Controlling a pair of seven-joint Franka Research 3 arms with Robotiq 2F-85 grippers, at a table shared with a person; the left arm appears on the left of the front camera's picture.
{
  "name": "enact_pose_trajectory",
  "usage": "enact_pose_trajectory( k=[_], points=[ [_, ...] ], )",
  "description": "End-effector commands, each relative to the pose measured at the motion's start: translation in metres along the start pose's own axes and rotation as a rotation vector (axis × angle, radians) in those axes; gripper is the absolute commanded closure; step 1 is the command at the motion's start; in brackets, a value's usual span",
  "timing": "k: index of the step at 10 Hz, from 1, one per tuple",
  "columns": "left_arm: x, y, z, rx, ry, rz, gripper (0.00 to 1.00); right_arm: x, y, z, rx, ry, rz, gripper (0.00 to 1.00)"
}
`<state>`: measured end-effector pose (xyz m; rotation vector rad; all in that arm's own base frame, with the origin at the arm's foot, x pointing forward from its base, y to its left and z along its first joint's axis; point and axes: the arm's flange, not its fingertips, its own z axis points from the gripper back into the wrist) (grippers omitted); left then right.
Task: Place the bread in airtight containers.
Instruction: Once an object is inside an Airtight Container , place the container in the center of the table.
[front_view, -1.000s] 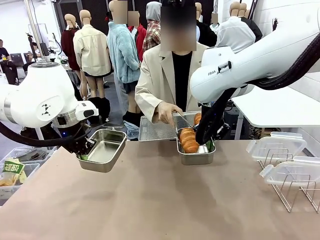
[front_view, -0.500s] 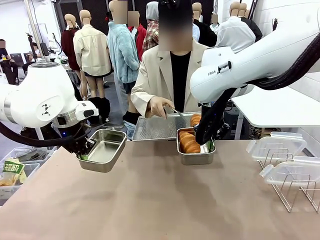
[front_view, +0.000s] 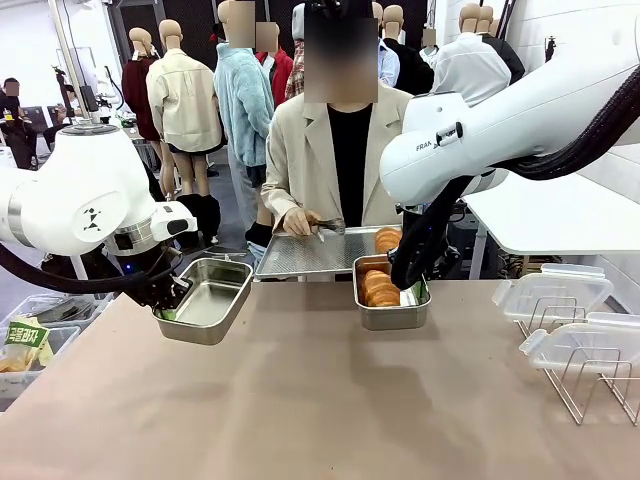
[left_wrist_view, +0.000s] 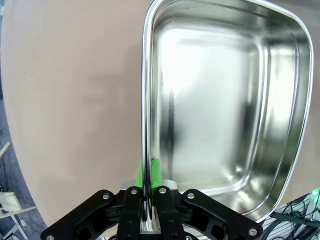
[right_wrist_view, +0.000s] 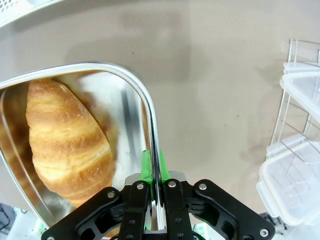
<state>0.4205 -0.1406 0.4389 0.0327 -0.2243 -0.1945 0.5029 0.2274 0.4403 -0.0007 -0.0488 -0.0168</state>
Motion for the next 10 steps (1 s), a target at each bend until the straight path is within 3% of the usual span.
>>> enact_pose_trajectory(
  k=[1, 10],
  points=[
    [0.0004, 0.0007, 0.0024, 0.002, -0.008, -0.019, 1.0, -0.0042, -0.0008, 0.002, 0.005, -0.009, -0.002, 1.0],
    [0.0004, 0.0007, 0.0024, 0.002, -0.008, -0.019, 1.0, -0.0042, -0.0008, 0.002, 0.005, -0.009, -0.002, 1.0]
  ],
)
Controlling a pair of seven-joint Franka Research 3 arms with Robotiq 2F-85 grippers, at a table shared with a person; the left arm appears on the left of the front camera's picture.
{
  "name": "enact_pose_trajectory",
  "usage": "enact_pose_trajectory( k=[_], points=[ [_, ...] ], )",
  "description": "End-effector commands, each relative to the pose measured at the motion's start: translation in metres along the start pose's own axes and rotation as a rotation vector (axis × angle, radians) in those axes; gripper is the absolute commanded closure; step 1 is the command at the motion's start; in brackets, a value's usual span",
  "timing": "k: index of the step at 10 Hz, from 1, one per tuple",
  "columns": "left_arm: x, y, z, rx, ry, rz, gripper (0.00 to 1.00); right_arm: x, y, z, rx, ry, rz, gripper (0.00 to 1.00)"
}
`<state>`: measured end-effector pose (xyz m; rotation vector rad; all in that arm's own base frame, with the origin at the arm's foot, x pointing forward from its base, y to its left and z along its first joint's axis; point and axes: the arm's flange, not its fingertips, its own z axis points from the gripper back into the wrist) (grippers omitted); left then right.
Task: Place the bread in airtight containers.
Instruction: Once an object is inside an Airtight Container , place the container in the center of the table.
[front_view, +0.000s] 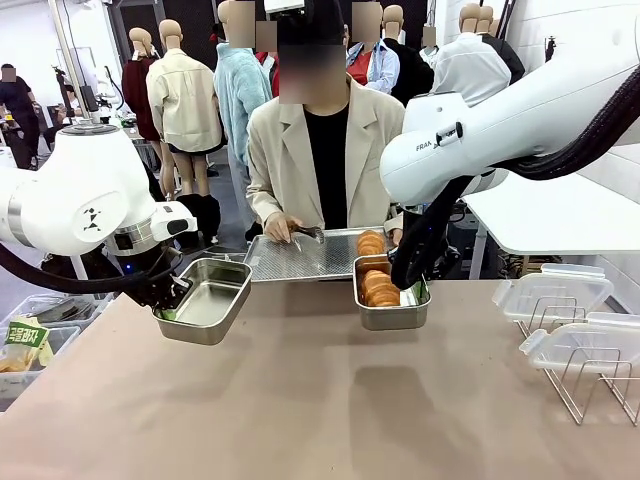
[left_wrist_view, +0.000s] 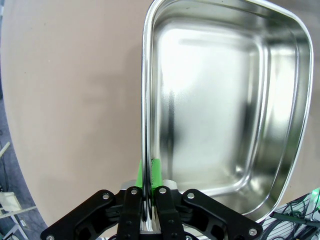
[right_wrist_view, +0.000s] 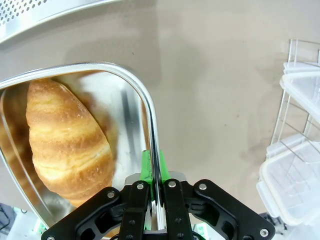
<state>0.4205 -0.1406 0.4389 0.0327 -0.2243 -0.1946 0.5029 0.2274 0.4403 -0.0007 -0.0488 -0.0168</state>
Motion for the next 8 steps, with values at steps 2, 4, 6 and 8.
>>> enact_pose_trajectory(
  k=[2, 4, 6, 8],
  points=[
    [0.0, 0.001, 0.002, 0.002, -0.008, -0.019, 1.0, -0.004, -0.001, 0.002, 0.005, -0.009, -0.002, 1.0],
    [0.0, 0.001, 0.002, 0.002, -0.008, -0.019, 1.0, -0.004, -0.001, 0.002, 0.005, -0.009, -0.002, 1.0],
    [0.0, 0.001, 0.002, 0.002, -0.008, -0.019, 1.0, 0.006, 0.002, -0.022, -0.013, -0.001, -0.032, 1.0],
    [0.0, 0.001, 0.002, 0.002, -0.008, -0.019, 1.0, 0.017, 0.003, -0.052, -0.016, 0.036, -0.074, 1.0]
  ],
)
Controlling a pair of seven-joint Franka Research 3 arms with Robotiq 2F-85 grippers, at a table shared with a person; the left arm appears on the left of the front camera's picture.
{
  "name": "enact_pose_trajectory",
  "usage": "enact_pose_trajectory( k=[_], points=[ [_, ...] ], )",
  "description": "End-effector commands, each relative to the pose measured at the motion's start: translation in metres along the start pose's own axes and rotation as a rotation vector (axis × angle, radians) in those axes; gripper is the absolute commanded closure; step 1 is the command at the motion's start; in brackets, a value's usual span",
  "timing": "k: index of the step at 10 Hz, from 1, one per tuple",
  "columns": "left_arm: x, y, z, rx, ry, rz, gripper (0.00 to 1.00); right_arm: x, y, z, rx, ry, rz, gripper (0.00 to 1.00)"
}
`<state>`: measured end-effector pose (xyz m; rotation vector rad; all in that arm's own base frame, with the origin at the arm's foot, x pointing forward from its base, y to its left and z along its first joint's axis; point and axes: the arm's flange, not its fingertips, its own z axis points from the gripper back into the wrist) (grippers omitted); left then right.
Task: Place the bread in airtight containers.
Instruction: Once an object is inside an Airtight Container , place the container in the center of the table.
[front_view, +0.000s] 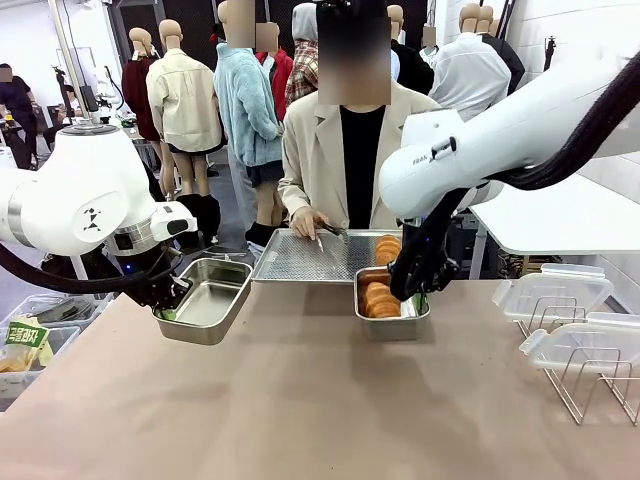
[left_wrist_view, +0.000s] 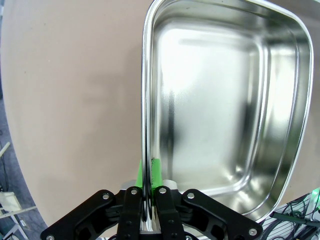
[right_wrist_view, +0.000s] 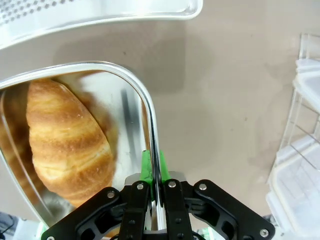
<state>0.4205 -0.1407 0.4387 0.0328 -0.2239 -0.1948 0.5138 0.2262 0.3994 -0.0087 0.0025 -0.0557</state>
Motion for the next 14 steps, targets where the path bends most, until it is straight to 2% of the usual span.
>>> enact_pose_trajectory(
  k=[1, 5, 8, 9, 11, 13, 14],
  points=[
    [0.001, 0.001, 0.003, 0.002, -0.008, -0.019, 1.0, 0.015, 0.005, -0.021, 0.008, -0.003, -0.018, 1.0],
    [0.001, 0.001, 0.003, 0.002, -0.008, -0.019, 1.0, 0.024, 0.001, -0.051, -0.009, 0.054, -0.041, 1.0],
    [0.001, 0.001, 0.003, 0.002, -0.008, -0.019, 1.0, 0.017, -0.005, -0.057, -0.018, 0.016, -0.003, 1.0],
    [0.001, 0.001, 0.003, 0.002, -0.008, -0.019, 1.0, 0.009, -0.007, -0.057, -0.026, 0.01, 0.008, 0.9],
    [0.001, 0.001, 0.003, 0.002, -0.008, -0.019, 1.0, -0.005, -0.012, -0.052, -0.047, -0.01, 0.009, 0.52],
    [0.001, 0.001, 0.003, 0.002, -0.008, -0.019, 1.0, -0.008, -0.017, -0.043, -0.038, 0.012, 0.003, 0.14],
    [0.001, 0.001, 0.003, 0.002, -0.008, -0.019, 1.0, -0.007, -0.014, -0.036, -0.051, -0.004, 0.01, 0.14]
  ],
)
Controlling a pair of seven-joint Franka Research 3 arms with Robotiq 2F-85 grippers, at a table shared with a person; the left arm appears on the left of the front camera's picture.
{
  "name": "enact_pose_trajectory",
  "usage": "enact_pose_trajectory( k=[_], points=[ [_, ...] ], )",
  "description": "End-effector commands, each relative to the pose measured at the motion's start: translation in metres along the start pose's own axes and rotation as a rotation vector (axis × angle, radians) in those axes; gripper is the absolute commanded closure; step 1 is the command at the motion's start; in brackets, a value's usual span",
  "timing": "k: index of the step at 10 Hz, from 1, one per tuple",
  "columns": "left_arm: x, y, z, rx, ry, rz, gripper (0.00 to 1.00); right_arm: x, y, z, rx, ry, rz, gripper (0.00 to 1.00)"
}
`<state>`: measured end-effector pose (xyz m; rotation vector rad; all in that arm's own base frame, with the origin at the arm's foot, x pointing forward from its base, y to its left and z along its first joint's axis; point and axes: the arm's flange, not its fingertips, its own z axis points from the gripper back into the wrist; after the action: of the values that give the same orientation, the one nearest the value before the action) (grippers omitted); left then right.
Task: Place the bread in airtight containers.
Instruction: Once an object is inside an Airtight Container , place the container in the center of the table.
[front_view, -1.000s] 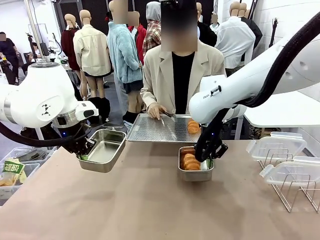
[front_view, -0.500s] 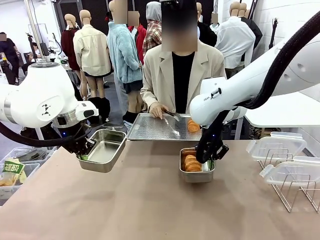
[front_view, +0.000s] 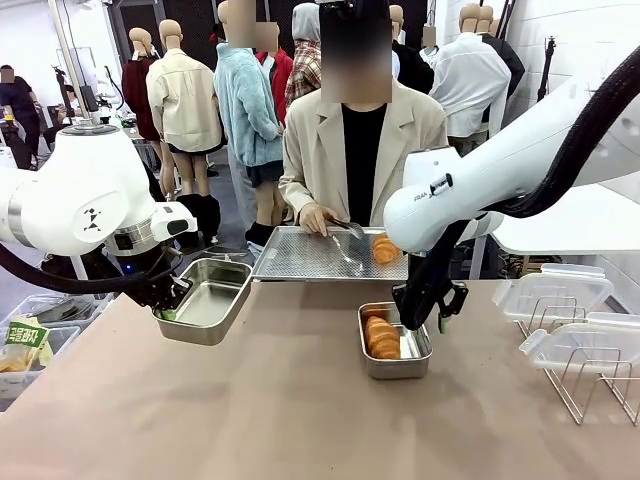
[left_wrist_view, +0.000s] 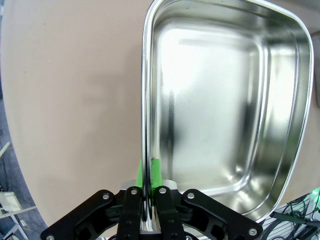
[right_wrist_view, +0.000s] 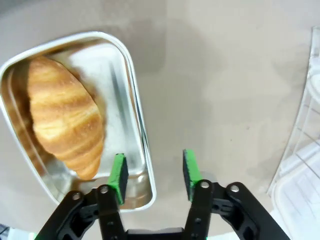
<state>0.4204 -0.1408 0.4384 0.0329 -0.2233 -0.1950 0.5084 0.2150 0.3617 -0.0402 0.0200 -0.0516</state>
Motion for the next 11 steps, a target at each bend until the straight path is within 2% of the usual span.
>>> enact_pose_trajectory(
  k=[1, 11],
  points=[
    [0.0006, 0.0008, 0.0029, 0.002, -0.009, -0.018, 1.0, 0.0024, 0.0015, -0.0055, -0.001, 0.008, 0.001, 0.14],
    [0.0006, 0.0008, 0.0029, 0.002, -0.009, -0.018, 1.0, 0.0024, 0.0015, -0.0055, -0.001, 0.008, 0.001, 0.14]
  ],
)
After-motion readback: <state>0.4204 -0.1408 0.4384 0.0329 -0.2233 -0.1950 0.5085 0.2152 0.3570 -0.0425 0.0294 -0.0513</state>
